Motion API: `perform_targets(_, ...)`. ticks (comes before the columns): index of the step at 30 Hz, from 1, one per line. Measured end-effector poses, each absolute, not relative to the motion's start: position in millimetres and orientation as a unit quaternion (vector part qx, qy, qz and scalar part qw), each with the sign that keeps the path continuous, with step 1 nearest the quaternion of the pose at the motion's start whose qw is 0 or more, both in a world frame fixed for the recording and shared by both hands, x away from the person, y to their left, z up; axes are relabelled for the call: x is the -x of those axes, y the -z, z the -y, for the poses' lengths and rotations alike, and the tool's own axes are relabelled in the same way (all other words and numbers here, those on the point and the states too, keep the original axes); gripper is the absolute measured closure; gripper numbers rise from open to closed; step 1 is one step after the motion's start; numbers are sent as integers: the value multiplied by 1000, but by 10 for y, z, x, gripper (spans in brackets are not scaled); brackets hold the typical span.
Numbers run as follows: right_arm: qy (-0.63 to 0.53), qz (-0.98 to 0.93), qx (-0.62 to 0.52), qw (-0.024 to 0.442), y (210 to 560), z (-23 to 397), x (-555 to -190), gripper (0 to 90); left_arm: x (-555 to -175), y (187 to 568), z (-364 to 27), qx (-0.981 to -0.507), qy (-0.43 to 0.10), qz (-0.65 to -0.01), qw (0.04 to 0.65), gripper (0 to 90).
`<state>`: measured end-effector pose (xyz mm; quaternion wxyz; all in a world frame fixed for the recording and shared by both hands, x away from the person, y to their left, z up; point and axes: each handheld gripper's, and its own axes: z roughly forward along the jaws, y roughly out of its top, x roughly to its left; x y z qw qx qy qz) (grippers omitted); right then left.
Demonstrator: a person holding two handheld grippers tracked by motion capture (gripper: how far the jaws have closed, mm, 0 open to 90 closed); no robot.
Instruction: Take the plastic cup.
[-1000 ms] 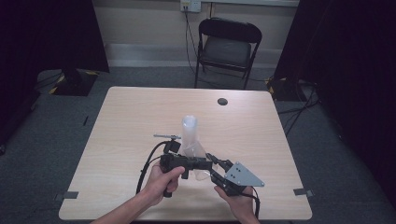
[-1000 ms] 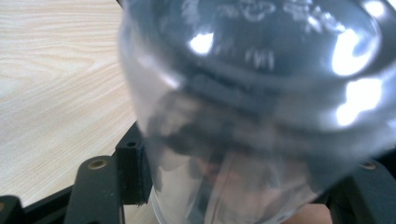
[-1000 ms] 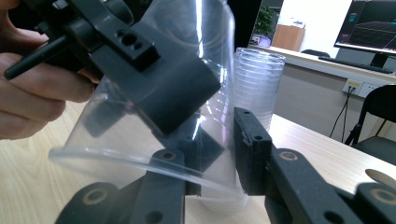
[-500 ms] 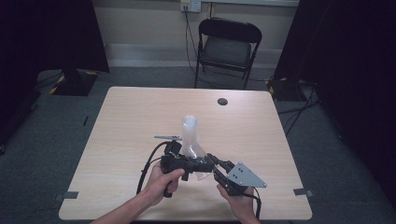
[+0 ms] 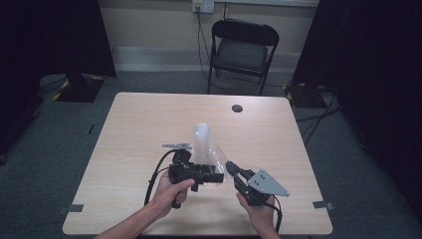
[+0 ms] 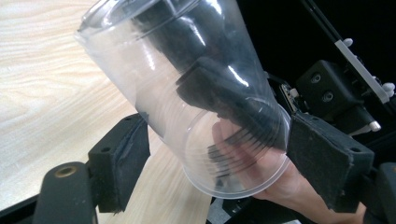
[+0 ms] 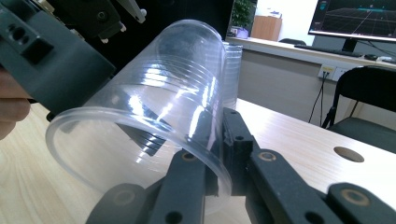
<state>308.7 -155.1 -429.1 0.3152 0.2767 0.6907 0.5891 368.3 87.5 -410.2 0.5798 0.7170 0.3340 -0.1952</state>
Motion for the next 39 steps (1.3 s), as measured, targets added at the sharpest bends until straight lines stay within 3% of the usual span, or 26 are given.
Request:
perform_targets(20, -572, -696, -320, 292, 4221, 1684, -3158, 893, -3640, 4122, -914, -750, 130, -315, 567, 237)
perform_targets(26, -562, -706, -342, 264, 4213, 1738, -3196, 893, -3636, 4133, -915, -764, 103, -312, 556, 253)
perform_targets(39, -542, -717, -387, 203, 4196, 1919, -3276, 893, -3548, 4102, -891, -791, -22, -291, 538, 254)
